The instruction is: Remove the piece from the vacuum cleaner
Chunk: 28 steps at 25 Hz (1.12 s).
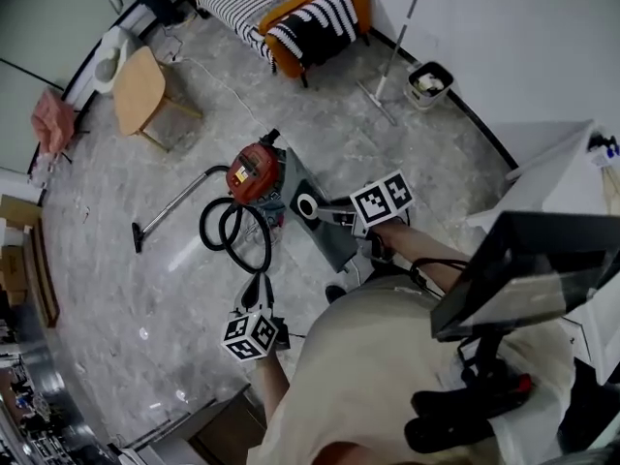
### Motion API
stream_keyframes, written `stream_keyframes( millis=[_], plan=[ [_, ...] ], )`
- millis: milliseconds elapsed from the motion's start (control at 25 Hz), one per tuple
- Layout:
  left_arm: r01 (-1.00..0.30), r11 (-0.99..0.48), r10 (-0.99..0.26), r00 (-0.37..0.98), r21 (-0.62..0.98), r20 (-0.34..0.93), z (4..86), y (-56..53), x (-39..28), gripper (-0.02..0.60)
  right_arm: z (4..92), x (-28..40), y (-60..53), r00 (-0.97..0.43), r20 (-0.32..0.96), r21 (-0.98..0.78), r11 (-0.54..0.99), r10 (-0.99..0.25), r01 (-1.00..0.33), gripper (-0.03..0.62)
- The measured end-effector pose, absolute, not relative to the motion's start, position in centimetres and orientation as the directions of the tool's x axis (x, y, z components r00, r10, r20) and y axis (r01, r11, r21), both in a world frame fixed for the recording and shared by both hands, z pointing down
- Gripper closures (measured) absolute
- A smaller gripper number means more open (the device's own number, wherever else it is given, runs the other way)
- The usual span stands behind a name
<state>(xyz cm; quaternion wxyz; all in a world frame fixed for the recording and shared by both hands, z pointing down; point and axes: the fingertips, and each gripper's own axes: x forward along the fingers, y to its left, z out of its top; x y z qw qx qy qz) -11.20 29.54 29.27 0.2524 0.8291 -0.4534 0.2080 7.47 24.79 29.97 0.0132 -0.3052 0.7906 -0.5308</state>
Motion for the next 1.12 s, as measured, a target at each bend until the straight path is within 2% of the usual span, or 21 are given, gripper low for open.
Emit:
stream_keyframes(
  millis=[280, 600, 1120],
  plan=[
    [-0.857, -0.444, -0.661, 0.511, 0.261, 0.550, 29.1, 30.5, -16.4, 0.578, 28.8, 3.1, 26.1, -0.807, 0.289, -0.844, 0.260, -0.516, -0.469, 0.562],
    [-0.830, -0.467, -0.660, 0.556, 0.304, 0.505, 29.5, 30.3, -18.8, 0.578, 28.1, 0.1, 27.0, -0.789, 0.308, -0.823, 0.267, -0.532, -0.501, 0.562],
    [-0.761, -0.558, -0.619, 0.648, 0.331, 0.444, 28.7, 27.8, -18.8, 0.578, 27.0, -2.9, 26.8, -0.759, 0.334, -0.777, 0.293, -0.558, -0.557, 0.562]
  ],
)
